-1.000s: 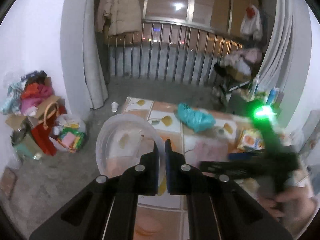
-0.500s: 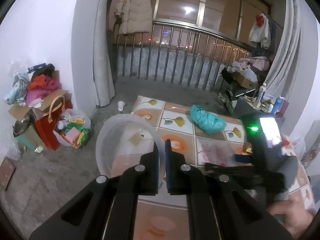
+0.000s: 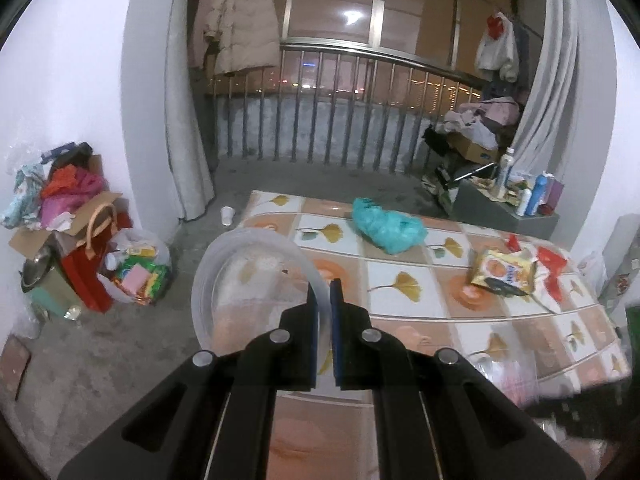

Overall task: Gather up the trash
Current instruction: 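Grasp the clear red-print plastic bag with the right gripper, then carry the clear bag over the basket and open the right gripper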

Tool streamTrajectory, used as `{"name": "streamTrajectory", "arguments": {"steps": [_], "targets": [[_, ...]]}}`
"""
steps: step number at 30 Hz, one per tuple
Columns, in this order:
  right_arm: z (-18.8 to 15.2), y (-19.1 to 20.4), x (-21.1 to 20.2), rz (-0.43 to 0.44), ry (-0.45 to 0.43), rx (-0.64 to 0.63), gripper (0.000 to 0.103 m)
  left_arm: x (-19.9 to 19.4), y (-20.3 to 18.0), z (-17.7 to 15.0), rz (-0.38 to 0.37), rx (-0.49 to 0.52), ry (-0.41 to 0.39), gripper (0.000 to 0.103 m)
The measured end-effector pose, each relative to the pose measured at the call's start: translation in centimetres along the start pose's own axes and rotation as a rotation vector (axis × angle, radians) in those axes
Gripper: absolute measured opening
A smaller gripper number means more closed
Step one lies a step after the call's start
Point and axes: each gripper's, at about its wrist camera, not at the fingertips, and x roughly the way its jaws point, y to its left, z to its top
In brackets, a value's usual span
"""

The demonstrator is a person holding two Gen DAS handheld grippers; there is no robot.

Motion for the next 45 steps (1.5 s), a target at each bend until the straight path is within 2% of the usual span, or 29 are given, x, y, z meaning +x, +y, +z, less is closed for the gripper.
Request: {"name": "streamTrajectory", "arguments": {"steps": [3, 8, 10, 12, 15, 18, 21, 24, 26, 28, 29, 33, 35, 36, 38, 39, 40, 41, 42, 43, 45], "targets": [[-3.3, -1.6, -2.1, 0.019, -0.024, 0.068, 0.005, 0.0, -1.1, -0.2, -0.009, 0.007, 0.001, 0.005], [-8.3, -2.5, -9.0, -0.017, -0.205, 0.057, 0.005, -1.1, -4.6, -1.6, -0.050, 0.075, -0.003, 0.005], [-10.7, -4.1, -13.0, 0.026, -0.270, 0.116, 0.005, -2.5, -6.4, -2.5, -0.075, 0.096, -0.019, 0.005], [-13.0, -5.9, -16.2, 0.030, -0.308, 0.178, 0.005, -4.6, -8.0, -3.4, -0.119, 0.086, -0.037, 0.005], [-17.7, -9.6, -21.1, -0.027, -0.375, 0.303, 0.005, -9.0, -11.5, -4.9, -0.215, 0.084, -0.072, 0.005], [-24.3, -13.2, -24.5, -0.102, -0.373, 0.411, 0.005, -13.8, -16.2, -6.3, -0.351, 0.136, -0.124, 0.006], [-30.2, -16.0, -25.5, -0.147, -0.342, 0.519, 0.005, -16.9, -20.5, -7.0, -0.474, 0.167, -0.106, 0.006], [-34.6, -18.7, -24.3, -0.193, -0.279, 0.589, 0.005, -19.3, -23.8, -7.8, -0.596, 0.174, -0.075, 0.006], [-36.4, -20.9, -21.5, -0.191, -0.227, 0.656, 0.005, -20.8, -25.8, -8.4, -0.631, 0.201, -0.087, 0.006], [-36.9, -22.9, -16.6, -0.232, -0.123, 0.660, 0.005, -22.4, -27.7, -9.1, -0.662, 0.253, -0.102, 0.006], [-36.7, -23.9, -13.1, -0.291, -0.045, 0.621, 0.005, -22.9, -28.4, -9.4, -0.670, 0.269, -0.103, 0.006], [-36.0, -27.5, -2.5, -0.231, 0.162, 0.599, 0.005, -23.9, -30.2, -10.7, -0.667, 0.333, -0.088, 0.006], [-35.6, -28.5, 2.3, -0.267, 0.284, 0.554, 0.005, -23.7, -30.9, -11.2, -0.636, 0.359, -0.080, 0.006], [-35.6, -28.7, 4.7, -0.326, 0.355, 0.503, 0.007, -23.6, -31.2, -11.4, -0.629, 0.368, -0.074, 0.006], [-35.2, -28.5, 7.8, -0.468, 0.472, 0.405, 0.016, -23.4, -31.3, -11.9, -0.621, 0.382, -0.053, 0.006], [-35.0, -28.4, 8.2, -0.476, 0.488, 0.401, 0.027, -23.4, -31.5, -12.3, -0.627, 0.389, -0.035, 0.006], [-34.7, -28.4, 8.2, -0.451, 0.489, 0.416, 0.045, -23.0, -31.7, -12.6, -0.633, 0.401, -0.016, 0.006], [-34.6, -28.3, 7.8, -0.424, 0.473, 0.429, 0.055, -23.1, -31.8, -12.9, -0.634, 0.408, -0.008, 0.006], [-34.3, -28.2, 7.0, -0.402, 0.444, 0.439, 0.071, -23.0, -32.2, -13.4, -0.637, 0.421, 0.004, 0.006], [-34.1, -28.0, 6.1, -0.409, 0.429, 0.440, 0.078, -23.0, -32.5, -13.8, -0.646, 0.433, 0.019, 0.006], [-34.1, -27.8, 4.5, -0.405, 0.408, 0.444, 0.078, -22.9, -33.6, -15.1, -0.698, 0.458, 0.078, 0.006]]}}
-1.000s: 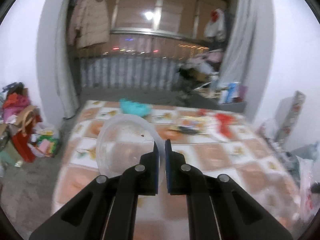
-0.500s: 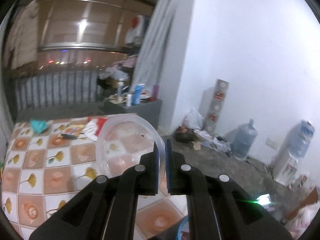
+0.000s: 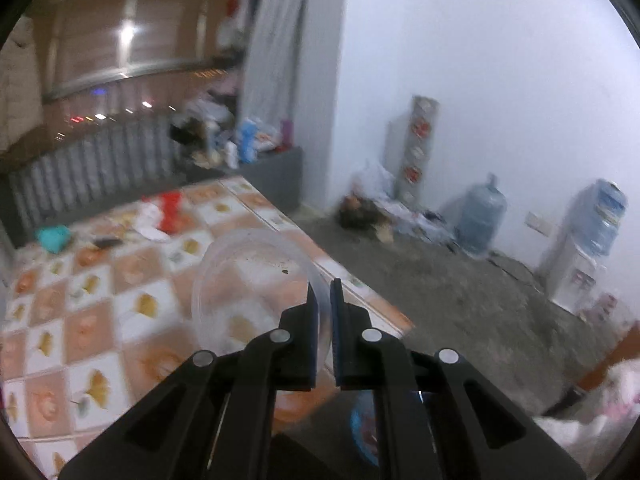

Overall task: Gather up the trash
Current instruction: 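Carry the clear bag over the basket and open the right gripper, then grasp white tissue with right gripper while left grasps yellow snack bag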

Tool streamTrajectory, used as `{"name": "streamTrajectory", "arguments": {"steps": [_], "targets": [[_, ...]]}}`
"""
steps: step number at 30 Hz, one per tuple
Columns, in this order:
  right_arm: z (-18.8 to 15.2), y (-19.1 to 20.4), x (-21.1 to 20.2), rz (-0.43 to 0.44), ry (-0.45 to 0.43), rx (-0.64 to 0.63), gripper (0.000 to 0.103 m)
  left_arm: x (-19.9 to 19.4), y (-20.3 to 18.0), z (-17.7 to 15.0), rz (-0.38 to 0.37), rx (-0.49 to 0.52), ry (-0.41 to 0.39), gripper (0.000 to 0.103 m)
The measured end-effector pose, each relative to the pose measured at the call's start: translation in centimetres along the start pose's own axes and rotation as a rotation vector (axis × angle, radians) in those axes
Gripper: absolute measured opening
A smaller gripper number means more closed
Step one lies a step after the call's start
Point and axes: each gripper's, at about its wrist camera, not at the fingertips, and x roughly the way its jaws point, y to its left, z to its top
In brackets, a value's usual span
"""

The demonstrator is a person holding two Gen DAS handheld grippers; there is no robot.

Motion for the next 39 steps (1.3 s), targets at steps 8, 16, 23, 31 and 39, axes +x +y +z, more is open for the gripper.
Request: {"name": "streamTrajectory", "arguments": {"steps": [8, 16, 23, 31, 39], "targets": [[-5.1, -6.0, -7.7, 0.226, -0.065, 0.151, 0.082, 3.3, -6.0, -3.8, -0.276, 0.081, 0.232, 0.006], [-10.9, -16.3, -13.8, 0.169, -0.317, 0.465, 0.084, 15.3, -13.8, -10.1, -0.310, 0.208, 0.657, 0.006], [-11.4, -18.7, -13.1, 0.338, -0.340, 0.558, 0.084, 33.4, -16.4, -20.9, 0.048, 0.369, 1.064, 0.022], [-11.2, -18.2, -14.3, 0.357, -0.347, 0.514, 0.084, 30.9, -14.6, -22.0, 0.032, 0.313, 1.048, 0.073], [-11.9, -18.7, -16.2, 0.379, -0.384, 0.554, 0.084, 16.7, -15.1, -12.9, -0.222, 0.346, 0.719, 0.073]]}}
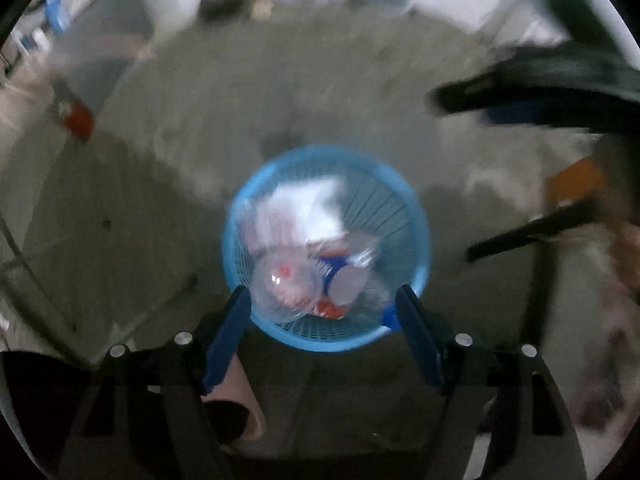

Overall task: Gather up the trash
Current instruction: 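Grasp white tissue with right gripper while left grasps yellow snack bag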

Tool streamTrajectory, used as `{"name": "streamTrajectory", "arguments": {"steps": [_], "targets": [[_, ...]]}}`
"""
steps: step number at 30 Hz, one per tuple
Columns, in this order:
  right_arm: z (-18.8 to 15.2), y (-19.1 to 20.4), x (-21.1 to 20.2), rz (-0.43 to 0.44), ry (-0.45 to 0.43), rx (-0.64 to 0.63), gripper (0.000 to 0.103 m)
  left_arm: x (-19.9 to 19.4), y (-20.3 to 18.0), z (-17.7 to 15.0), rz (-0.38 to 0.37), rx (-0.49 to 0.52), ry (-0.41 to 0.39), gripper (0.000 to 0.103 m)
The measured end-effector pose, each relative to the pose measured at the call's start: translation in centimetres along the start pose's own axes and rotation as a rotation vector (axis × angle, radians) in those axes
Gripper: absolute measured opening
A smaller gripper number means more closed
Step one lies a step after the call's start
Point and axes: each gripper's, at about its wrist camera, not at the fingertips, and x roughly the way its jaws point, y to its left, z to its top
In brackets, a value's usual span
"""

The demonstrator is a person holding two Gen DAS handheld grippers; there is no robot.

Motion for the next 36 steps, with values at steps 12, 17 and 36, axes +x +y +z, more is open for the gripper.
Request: {"name": "streamTrajectory", "arguments": {"steps": [12, 17, 36], "targets": [[2.3, 12.8, -6.3, 0.171, -0.112, -0.205, 0.084, -24.1, 17.6, -6.8, 0.313, -0.297, -0.480, 0.073], [4.5, 21.5, -5.4, 0.277, -0.118, -0.328, 0.084, -21.0, 32.4, -5.9, 0.691, -0.376, -0.368, 0.073], [9.3, 46.5, 7.0, 0.294, -0.016, -0.747, 0.084, -16.3, 50.1, -3.9, 0.703, -0.599, -0.398, 0.003]]}}
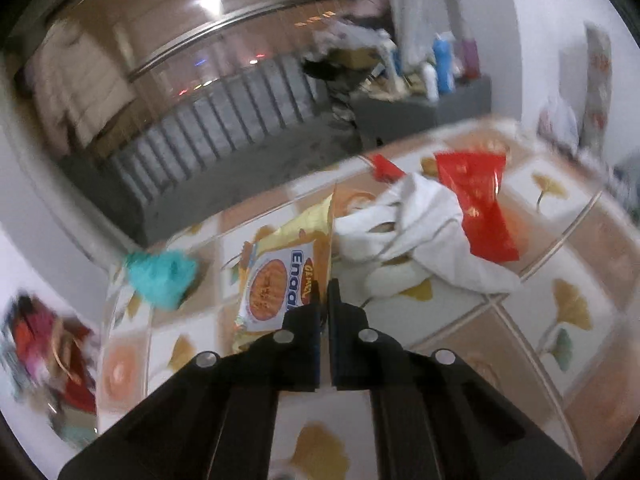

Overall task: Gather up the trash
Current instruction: 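Grasp white tissue with right gripper while left grasps yellow snack bag, then carry tissue and snack bag to the basket and open both grippers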

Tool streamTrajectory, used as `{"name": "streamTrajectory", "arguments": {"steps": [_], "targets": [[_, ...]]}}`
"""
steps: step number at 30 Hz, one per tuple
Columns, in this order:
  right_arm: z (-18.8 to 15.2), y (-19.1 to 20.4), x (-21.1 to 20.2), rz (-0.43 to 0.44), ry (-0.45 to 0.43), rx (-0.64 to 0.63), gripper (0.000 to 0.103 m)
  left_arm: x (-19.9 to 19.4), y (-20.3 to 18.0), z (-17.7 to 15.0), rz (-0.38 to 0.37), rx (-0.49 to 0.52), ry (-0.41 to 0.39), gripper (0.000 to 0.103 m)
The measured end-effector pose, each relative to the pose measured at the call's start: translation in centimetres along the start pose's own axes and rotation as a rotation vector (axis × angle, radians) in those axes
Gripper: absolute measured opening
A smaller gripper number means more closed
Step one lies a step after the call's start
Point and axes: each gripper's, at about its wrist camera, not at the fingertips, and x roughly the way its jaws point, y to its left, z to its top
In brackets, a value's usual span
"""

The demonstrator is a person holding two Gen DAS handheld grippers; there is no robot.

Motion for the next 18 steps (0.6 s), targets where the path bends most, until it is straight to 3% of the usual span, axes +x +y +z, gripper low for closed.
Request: {"name": "streamTrajectory", "arguments": {"steps": [5, 9, 11, 12, 13, 16, 18], "targets": [[5.9, 4.7, 6.9, -0.026, 0.033, -0.211, 0.084, -5.9, 5.5, -4.0, -0.094, -0.249, -0.024, 0.003], [10.3, 8.5, 13.3, -0.145, 0.037, -0.386, 0.084, -9.7, 7.6, -6.2, -0.145, -0.341, -0.078, 0.003], [11.7, 9.0, 16.8, -0.261, 0.069, -0.409, 0.085, -11.1, 7.6, -6.5, -0.150, -0.342, -0.117, 0.003], [11.9, 8.8, 18.1, -0.295, 0.084, -0.412, 0.080, -11.6, 7.5, -6.5, -0.155, -0.329, -0.137, 0.003], [12.0, 8.7, 19.2, -0.311, 0.104, -0.405, 0.048, -12.0, 7.4, -6.6, -0.150, -0.318, -0.151, 0.003], [11.5, 8.8, 18.4, -0.305, 0.076, -0.343, 0.025, -12.4, 7.3, -7.3, -0.139, -0.302, -0.157, 0.003], [10.8, 9.4, 17.2, -0.293, 0.051, -0.351, 0.024, -12.3, 7.5, -7.7, -0.156, -0.314, -0.136, 0.003]]}}
